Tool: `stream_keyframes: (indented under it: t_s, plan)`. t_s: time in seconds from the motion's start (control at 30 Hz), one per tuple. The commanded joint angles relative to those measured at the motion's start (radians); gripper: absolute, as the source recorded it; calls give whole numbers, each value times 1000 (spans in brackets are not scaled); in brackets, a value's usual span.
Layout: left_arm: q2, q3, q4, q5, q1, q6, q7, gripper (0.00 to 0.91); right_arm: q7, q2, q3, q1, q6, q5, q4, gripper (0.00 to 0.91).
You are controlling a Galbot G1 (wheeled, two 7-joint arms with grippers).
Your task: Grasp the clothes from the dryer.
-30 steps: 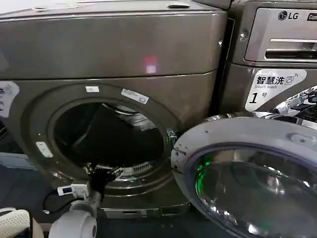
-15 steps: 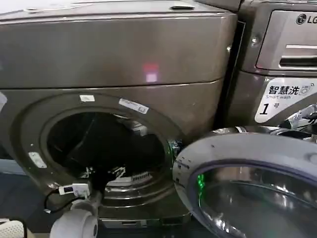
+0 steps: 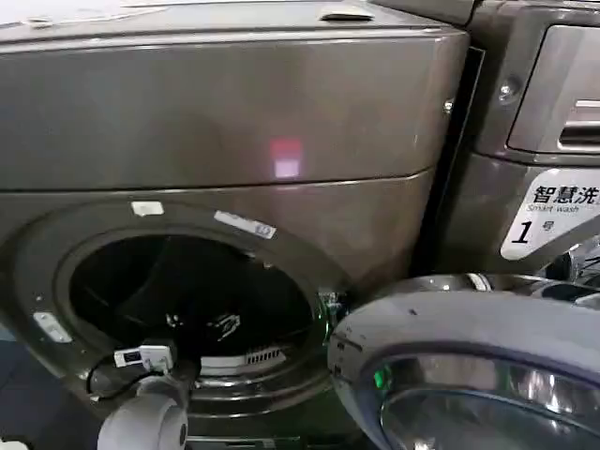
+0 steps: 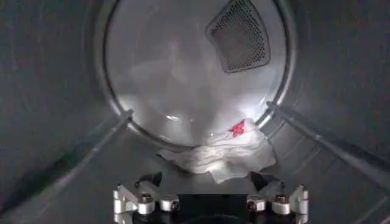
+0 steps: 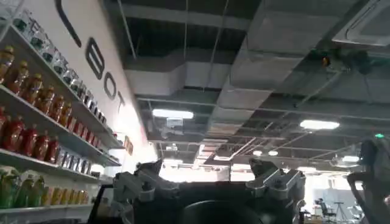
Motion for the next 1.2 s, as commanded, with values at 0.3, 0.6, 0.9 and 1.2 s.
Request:
stream_keyframes:
  t_s: [0.3, 0.6, 0.9, 1.2]
  plan:
    - [-1, 0, 3, -1, 2, 49, -2, 907, -1, -1, 4, -2, 4, -1, -6, 907]
    - [-1, 0, 2, 3, 8, 49, -8, 907, -1, 1, 3, -4, 5, -1, -8, 907]
    - [-2, 1, -2, 1, 7, 49, -8, 907, 0, 2, 6, -4, 6, 0, -11, 907]
    - [-2, 1, -3, 4, 13, 49, -9, 907, 0, -1, 6, -4, 6, 0, -12, 907]
